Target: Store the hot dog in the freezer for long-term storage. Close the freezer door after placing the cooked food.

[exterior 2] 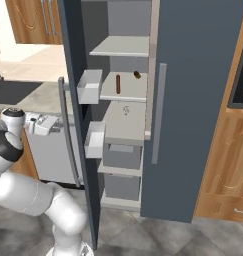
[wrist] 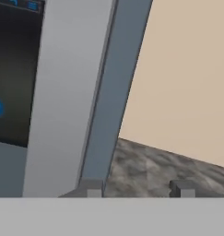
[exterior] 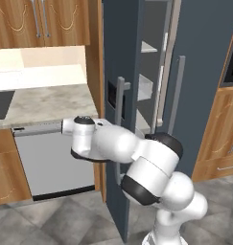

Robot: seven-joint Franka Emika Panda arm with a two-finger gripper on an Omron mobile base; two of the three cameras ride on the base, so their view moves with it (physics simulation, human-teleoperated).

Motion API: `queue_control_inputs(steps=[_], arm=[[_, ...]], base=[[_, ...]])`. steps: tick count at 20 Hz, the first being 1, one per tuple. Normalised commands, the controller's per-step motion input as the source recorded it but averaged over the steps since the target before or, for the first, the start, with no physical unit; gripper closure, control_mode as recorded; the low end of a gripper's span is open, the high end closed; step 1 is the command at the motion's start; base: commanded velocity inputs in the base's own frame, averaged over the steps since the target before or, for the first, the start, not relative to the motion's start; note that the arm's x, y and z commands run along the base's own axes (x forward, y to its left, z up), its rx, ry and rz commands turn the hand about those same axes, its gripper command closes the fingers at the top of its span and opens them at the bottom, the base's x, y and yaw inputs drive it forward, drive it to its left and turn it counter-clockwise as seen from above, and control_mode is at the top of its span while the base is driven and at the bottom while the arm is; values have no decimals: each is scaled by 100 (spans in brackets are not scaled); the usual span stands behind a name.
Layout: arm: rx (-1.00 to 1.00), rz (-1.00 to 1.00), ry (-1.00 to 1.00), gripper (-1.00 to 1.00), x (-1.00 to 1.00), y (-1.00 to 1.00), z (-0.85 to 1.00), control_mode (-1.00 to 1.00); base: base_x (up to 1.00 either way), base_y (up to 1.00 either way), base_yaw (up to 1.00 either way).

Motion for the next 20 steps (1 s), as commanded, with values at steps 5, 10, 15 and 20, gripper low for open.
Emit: queue_control_inputs(steps=[5, 10, 15, 20], arm=[[-3, 0, 3, -100, 26, -37, 0, -100], [0, 8, 0, -100, 22, -82, 0, -100], [0, 16, 0, -100, 28, -78, 0, -100], [0, 18, 3, -100, 60, -77, 0, -100]], base=[[0, 0, 0], [0, 0, 0], [0, 0, 0], [0, 0, 0]])
